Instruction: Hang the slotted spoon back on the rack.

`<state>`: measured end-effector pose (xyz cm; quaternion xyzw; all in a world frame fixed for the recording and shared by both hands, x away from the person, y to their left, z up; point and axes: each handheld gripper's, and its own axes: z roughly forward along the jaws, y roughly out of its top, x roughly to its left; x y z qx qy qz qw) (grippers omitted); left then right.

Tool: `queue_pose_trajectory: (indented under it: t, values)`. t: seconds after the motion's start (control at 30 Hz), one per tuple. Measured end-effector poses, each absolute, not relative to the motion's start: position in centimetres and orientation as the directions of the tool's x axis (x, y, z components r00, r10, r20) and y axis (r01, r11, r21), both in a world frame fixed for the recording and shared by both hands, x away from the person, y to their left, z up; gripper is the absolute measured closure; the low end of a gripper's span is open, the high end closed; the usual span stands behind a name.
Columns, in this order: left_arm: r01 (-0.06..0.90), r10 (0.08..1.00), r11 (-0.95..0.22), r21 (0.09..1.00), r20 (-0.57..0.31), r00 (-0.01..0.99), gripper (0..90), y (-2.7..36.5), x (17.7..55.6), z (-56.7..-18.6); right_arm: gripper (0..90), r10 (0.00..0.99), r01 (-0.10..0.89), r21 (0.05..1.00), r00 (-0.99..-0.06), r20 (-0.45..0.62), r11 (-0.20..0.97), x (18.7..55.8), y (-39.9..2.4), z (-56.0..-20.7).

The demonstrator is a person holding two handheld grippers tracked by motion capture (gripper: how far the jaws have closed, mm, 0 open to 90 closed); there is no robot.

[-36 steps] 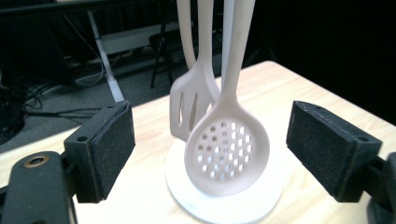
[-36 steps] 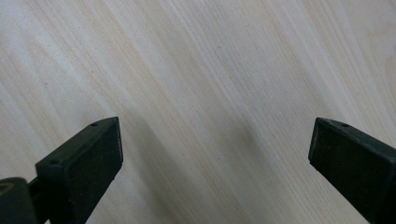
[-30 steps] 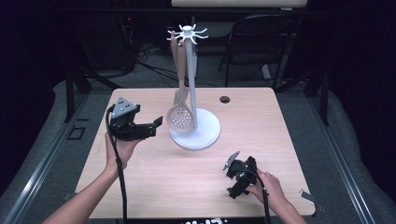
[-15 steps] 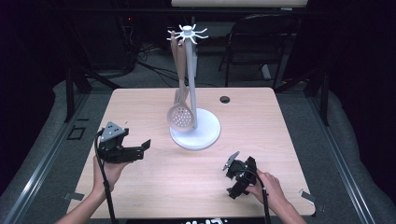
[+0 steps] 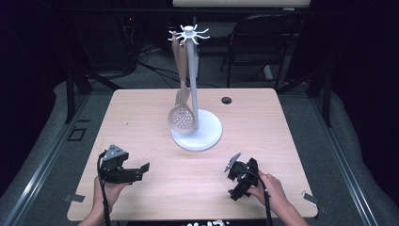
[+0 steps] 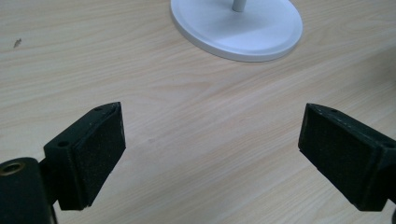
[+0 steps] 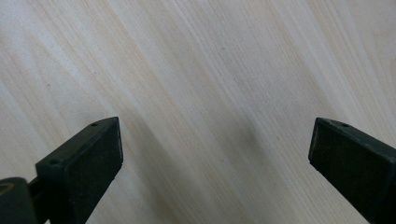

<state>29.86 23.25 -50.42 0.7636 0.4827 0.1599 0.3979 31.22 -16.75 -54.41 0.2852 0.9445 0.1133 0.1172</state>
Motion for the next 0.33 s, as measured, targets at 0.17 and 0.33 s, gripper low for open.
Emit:
queue_pose_trajectory:
  t: [0.17, 0.33]
  values:
    - [0.605, 0.873, -0.215, 0.767, -0.126, 0.47, 7.0, 23.57, 30.04, -50.85, 2.5, 0.557, 0.502, 0.284, -0.814, -0.162, 0.817, 31.19, -16.62, -54.4]
    - [0.612, 0.882, -0.21, 0.763, -0.123, 0.455, 4.9, 23.91, 30.63, -51.28, 2.5, 0.562, 0.504, 0.286, -0.807, -0.181, 0.815, 31.28, -16.86, -54.15]
